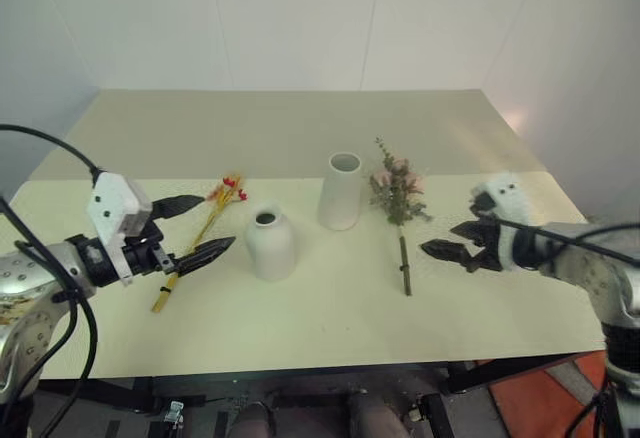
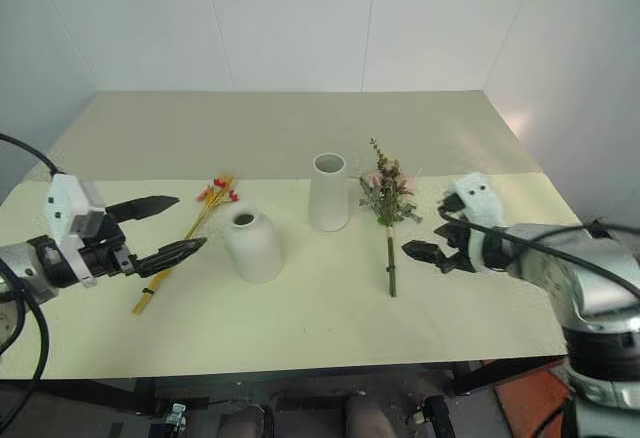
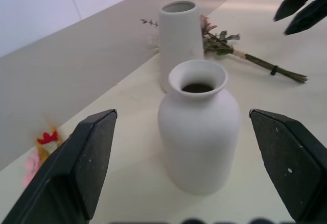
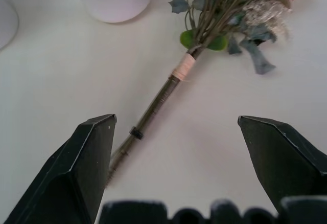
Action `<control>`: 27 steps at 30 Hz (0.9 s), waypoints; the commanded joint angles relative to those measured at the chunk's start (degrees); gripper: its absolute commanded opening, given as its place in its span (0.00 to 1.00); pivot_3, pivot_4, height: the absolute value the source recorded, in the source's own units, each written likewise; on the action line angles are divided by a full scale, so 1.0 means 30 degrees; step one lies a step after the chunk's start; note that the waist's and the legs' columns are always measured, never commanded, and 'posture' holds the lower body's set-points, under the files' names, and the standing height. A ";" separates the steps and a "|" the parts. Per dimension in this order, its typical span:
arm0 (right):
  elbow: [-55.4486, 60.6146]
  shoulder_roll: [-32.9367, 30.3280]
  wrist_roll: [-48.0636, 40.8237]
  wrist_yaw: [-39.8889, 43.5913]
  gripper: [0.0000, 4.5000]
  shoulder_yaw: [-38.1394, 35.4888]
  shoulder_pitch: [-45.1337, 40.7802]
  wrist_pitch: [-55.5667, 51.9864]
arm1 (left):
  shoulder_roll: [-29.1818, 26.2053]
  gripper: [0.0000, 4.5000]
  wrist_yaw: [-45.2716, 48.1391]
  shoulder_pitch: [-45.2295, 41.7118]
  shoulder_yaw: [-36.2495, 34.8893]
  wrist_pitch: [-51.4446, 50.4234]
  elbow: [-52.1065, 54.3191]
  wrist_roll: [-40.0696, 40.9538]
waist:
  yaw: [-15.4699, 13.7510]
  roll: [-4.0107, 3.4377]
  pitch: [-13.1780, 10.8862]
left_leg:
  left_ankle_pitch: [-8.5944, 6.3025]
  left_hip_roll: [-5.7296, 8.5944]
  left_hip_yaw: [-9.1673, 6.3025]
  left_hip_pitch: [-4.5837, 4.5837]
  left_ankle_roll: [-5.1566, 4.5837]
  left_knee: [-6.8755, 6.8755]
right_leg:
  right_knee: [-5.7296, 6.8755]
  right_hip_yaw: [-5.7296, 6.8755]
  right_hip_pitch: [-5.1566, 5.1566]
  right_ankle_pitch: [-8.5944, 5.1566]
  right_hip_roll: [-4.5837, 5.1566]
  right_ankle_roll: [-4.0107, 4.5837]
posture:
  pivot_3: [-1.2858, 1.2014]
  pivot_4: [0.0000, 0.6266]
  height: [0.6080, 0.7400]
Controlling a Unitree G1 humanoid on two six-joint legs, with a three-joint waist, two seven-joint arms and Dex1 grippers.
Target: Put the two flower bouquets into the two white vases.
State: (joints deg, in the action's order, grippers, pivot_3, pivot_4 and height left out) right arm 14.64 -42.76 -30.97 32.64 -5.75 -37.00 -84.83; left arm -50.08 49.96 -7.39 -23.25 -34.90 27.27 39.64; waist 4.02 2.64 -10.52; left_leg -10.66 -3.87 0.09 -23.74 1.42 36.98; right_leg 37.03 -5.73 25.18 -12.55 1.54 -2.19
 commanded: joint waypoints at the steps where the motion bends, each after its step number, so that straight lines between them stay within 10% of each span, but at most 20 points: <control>1: -0.1310 0.0444 0.0042 -0.0764 0.99 0.0746 -0.1920 -0.2508 | -0.0465 1.00 0.0866 -0.1096 0.0078 0.0641 -0.0464 0.0322 | -0.0031 0.0000 0.0000 | 0.0000 0.0000 -0.0004 -0.0004 -0.0001 -0.0001 | 0.0000 0.0005 0.0005 0.0001 -0.0003 0.0001 | 0.52 0.24 1.00; 18: -2.0378 0.5943 0.4815 -0.1693 0.99 0.6088 -1.2263 0.0068 | -0.0352 1.00 0.2839 -0.2745 0.1508 0.1933 -0.1274 0.0091 | 0.0054 -0.0008 -0.0004 | 0.0001 -0.0002 -0.0003 -0.0043 -0.0004 -0.0003 | -0.0007 0.0008 0.0025 0.0012 -0.0007 -0.0001 | 0.52 0.24 1.00; 27: -2.4276 0.7151 0.7100 -0.0131 0.38 0.7060 -1.3543 0.3503 | 0.0026 1.00 0.2136 -0.1951 0.1378 0.1961 -0.0523 0.0162 | 0.0114 -0.0006 -0.0001 | 0.0001 -0.0011 -0.0005 -0.0026 -0.0003 -0.0002 | -0.0001 0.0015 0.0016 0.0014 -0.0012 -0.0005 | 0.52 0.24 1.00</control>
State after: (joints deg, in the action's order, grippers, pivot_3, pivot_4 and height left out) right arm -57.15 -21.89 -10.32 31.20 15.49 -76.45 -76.30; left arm -49.67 56.74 -12.88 -17.72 -30.04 24.06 39.61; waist 4.37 2.62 -10.52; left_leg -10.66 -3.90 0.08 -23.79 1.41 36.97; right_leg 37.03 -5.69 25.22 -12.51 1.50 -2.20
